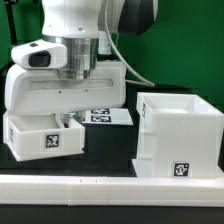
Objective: Assemble drawer
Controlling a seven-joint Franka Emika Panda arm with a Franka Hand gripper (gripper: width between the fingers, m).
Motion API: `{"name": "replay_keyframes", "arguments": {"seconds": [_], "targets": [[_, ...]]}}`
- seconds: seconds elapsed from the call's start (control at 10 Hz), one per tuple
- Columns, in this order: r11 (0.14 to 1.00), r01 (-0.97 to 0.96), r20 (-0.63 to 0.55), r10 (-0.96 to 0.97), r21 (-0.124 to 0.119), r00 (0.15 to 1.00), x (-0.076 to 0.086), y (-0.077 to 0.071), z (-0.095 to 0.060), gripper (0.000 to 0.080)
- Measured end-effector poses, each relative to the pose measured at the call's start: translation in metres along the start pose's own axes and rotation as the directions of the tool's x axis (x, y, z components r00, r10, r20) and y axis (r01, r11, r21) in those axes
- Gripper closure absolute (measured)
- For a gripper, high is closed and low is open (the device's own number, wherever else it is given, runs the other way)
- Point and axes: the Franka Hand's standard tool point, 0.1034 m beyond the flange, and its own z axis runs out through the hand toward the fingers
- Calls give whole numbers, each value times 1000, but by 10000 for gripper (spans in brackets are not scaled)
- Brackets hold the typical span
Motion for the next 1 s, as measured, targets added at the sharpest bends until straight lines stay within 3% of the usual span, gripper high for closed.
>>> {"name": "replay_keyframes", "arguments": {"seconds": [0.5, 0.7, 0.8, 1.0], "targets": [[928, 372, 17, -372, -6, 928, -1, 0, 1, 757], [861, 508, 25, -508, -9, 861, -2, 3, 1, 757], [765, 643, 35, -642, -28, 766, 3, 5, -1, 757], [669, 743, 47, -742, -21, 669, 11, 5, -2, 757]]}}
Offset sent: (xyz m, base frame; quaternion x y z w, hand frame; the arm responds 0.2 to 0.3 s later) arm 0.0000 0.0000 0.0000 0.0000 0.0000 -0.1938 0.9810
